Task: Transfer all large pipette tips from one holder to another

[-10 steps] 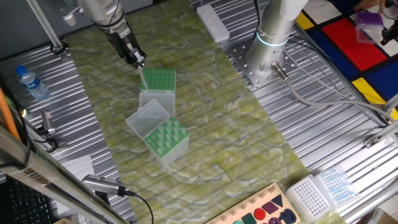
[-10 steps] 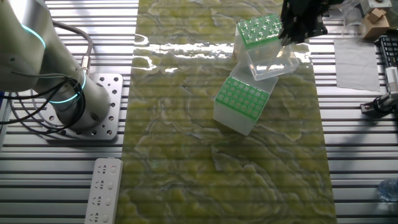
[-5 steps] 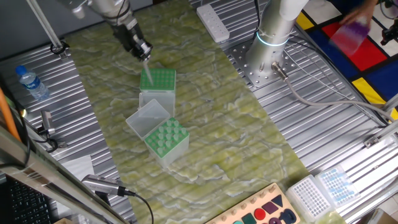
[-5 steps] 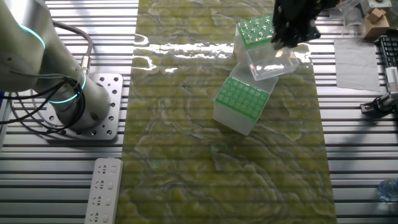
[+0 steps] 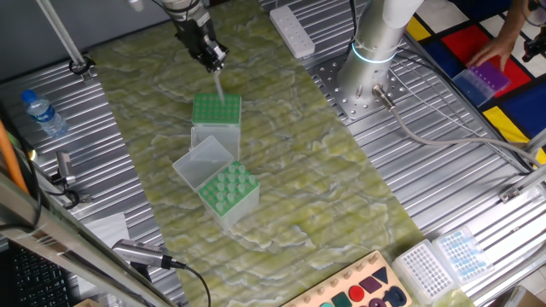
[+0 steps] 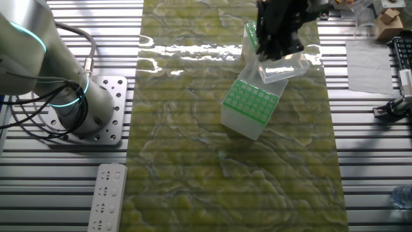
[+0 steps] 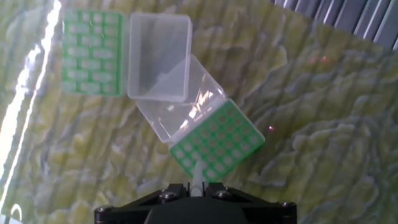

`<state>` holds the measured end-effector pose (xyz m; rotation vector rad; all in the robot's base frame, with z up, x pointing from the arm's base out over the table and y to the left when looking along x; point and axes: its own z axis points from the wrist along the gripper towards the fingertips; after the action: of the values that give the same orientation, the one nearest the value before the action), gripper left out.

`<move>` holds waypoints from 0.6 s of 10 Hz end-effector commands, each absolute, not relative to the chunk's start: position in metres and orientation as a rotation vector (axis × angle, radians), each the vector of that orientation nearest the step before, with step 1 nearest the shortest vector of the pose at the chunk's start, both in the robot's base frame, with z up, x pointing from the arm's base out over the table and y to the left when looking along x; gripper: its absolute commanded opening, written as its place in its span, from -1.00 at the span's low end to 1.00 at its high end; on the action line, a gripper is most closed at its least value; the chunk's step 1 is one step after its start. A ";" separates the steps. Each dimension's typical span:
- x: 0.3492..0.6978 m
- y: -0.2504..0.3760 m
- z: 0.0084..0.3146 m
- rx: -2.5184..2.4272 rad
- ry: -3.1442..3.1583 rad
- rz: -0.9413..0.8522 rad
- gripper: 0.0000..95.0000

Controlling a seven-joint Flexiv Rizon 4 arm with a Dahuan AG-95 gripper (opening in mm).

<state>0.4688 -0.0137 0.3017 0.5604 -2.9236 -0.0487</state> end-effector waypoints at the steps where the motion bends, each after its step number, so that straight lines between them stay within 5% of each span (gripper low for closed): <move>1: 0.461 -0.021 0.299 0.574 -2.915 -0.054 -1.00; 6: 0.447 -0.025 0.291 0.584 -2.913 -0.055 -1.00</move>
<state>0.4457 -0.0248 0.2904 0.5852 -2.9107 -0.0543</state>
